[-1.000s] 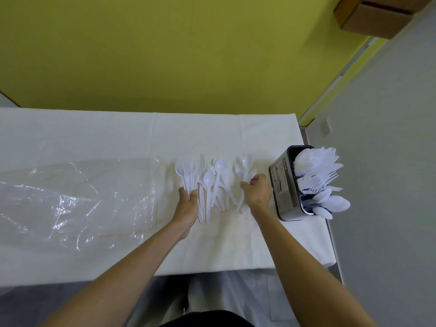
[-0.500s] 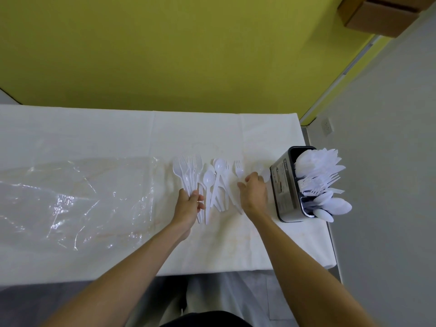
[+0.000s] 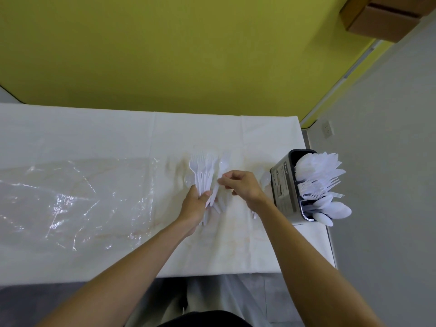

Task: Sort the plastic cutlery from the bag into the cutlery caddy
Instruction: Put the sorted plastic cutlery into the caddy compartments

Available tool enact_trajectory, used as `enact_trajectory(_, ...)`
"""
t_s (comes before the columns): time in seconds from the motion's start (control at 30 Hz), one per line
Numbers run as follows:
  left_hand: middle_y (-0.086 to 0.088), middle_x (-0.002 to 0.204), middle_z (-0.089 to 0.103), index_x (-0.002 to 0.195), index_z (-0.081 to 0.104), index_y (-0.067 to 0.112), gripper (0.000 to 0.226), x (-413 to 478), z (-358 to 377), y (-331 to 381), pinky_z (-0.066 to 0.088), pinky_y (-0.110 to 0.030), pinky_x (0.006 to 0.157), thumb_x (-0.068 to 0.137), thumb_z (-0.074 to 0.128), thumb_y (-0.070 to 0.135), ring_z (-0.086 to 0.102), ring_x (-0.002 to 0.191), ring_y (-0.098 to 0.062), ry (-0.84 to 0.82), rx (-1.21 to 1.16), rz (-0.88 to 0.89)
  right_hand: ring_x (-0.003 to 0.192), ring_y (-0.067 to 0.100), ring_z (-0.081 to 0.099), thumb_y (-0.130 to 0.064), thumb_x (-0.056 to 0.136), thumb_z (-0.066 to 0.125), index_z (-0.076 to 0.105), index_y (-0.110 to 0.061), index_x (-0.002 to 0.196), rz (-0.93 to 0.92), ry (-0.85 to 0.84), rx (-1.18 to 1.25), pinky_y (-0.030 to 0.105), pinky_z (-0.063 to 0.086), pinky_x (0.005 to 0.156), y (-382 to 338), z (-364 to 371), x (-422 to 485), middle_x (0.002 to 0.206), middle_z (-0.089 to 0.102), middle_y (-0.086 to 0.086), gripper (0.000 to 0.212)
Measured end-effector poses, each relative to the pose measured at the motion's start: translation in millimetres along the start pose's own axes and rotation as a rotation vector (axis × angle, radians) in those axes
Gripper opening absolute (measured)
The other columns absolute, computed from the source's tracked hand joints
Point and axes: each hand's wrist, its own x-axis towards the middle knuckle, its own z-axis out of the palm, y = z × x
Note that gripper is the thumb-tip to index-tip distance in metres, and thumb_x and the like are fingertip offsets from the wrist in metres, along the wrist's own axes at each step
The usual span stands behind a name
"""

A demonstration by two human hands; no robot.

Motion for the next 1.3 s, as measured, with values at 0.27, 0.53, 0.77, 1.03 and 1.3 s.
enact_trajectory(0.27,-0.007,0.113,0.062,0.113,0.049,0.011,0.022,-2.8,-11.8,-4.7,0.053,-0.044,0.091,0.097,0.045,0.025,0.063,0.103,-0.023,-0.004,0.026,-0.062,0.063,0.010,0.056,-0.016,0.079,0.075,0.070,-0.013,0.070,0.070,0.067,-0.021,0.021,0.042,0.054,14.4,12.3,-0.7,0.071,0.066,-0.006,0.011)
enact_trajectory(0.53,-0.012,0.108,0.044,0.097,0.040,0.005,0.016,-11.2,-6.3,-1.0,0.034,-0.030,0.081,0.102,0.036,0.019,0.043,0.101,-0.027,0.207,0.351,0.099,0.058,0.005,0.047,-0.014,0.082,0.068,0.067,-0.013,0.068,0.011,0.172,0.088,0.013,0.036,0.049,0.1,5.4,-3.4,0.057,0.056,-0.016,0.014)
enact_trajectory(0.77,-0.002,0.095,0.055,0.109,0.037,0.005,0.017,-16.1,-1.0,7.8,0.041,-0.035,0.078,0.102,0.033,0.020,0.049,0.104,-0.031,0.126,0.398,0.171,0.049,-0.004,0.051,-0.011,0.083,0.071,0.068,-0.015,0.065,-0.065,0.036,0.092,0.007,0.036,0.046,-5.8,18.8,-5.9,0.062,0.063,-0.016,0.018)
enact_trajectory(1.03,-0.004,0.106,0.058,0.127,0.030,0.007,0.028,-11.5,-17.3,-5.7,0.045,-0.031,0.070,0.099,0.029,0.009,0.056,0.094,-0.024,0.215,0.251,0.052,0.052,0.015,0.043,-0.041,0.081,0.072,0.041,-0.020,0.052,0.194,0.347,-0.225,0.028,0.035,0.053,22.1,36.6,6.7,0.053,0.044,-0.005,0.048)
enact_trajectory(1.3,-0.012,0.114,0.060,0.111,0.042,0.007,0.021,-8.2,-24.1,-12.3,0.046,-0.036,0.074,0.101,0.036,0.024,0.058,0.101,-0.030,0.096,0.222,0.068,0.057,0.014,0.047,-0.026,0.082,0.076,0.065,-0.010,0.074,0.198,0.214,0.115,0.023,0.034,0.046,5.9,16.0,6.4,0.070,0.057,0.001,0.021)
